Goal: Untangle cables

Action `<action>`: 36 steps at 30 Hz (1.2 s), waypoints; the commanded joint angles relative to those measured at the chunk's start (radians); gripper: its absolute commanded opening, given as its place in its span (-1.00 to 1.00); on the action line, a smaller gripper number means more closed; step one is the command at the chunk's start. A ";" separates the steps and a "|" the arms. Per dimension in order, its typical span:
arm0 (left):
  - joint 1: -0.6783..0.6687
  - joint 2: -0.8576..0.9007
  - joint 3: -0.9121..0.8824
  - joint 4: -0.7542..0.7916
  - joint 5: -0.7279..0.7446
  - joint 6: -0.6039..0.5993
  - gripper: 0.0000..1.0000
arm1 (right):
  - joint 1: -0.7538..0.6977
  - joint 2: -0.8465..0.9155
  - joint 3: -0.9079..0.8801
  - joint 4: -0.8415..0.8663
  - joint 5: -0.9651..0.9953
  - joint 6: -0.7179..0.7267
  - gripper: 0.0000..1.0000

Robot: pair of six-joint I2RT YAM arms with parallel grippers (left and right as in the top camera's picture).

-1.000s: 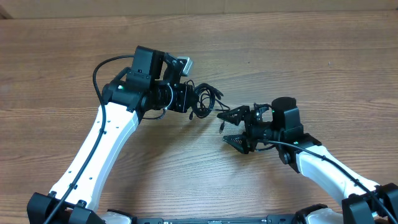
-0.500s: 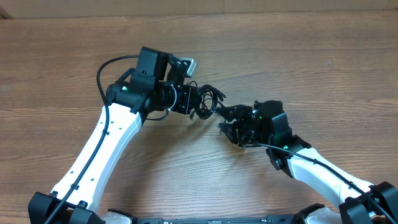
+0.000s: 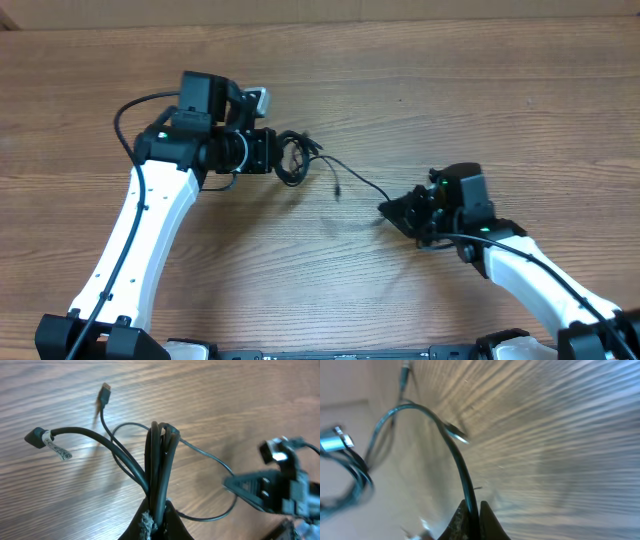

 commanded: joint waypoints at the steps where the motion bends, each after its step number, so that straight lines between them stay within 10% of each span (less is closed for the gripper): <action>1: -0.002 -0.015 0.026 0.009 -0.014 -0.007 -0.91 | -0.040 -0.034 0.003 -0.061 -0.056 -0.309 -0.81; 6: -0.013 -0.014 0.026 -0.024 0.206 0.310 -0.92 | -0.100 -0.037 0.004 -0.111 -0.148 -0.465 0.83; 9: -0.015 -0.014 0.026 -0.116 0.365 0.541 -0.92 | -0.116 -0.038 0.004 -0.047 -0.334 -0.593 1.00; 16: -0.015 -0.014 0.026 -0.333 0.407 0.825 -0.92 | -0.111 -0.038 0.004 0.323 -0.566 -0.579 1.00; 29: -0.084 -0.010 0.025 -0.353 0.538 0.845 -0.77 | 0.105 -0.035 0.004 0.557 -0.482 -0.484 0.80; 31: -0.110 -0.007 0.025 -0.351 0.523 0.844 -0.75 | 0.145 -0.035 0.004 0.569 -0.476 -0.485 0.60; 34: -0.126 -0.007 0.025 -0.351 0.459 0.835 -0.85 | 0.175 -0.035 0.003 0.559 -0.458 -0.492 -0.28; 36: -0.123 -0.007 0.025 -0.342 0.448 0.807 -0.92 | 0.177 -0.035 0.003 0.539 -0.447 -0.491 -0.41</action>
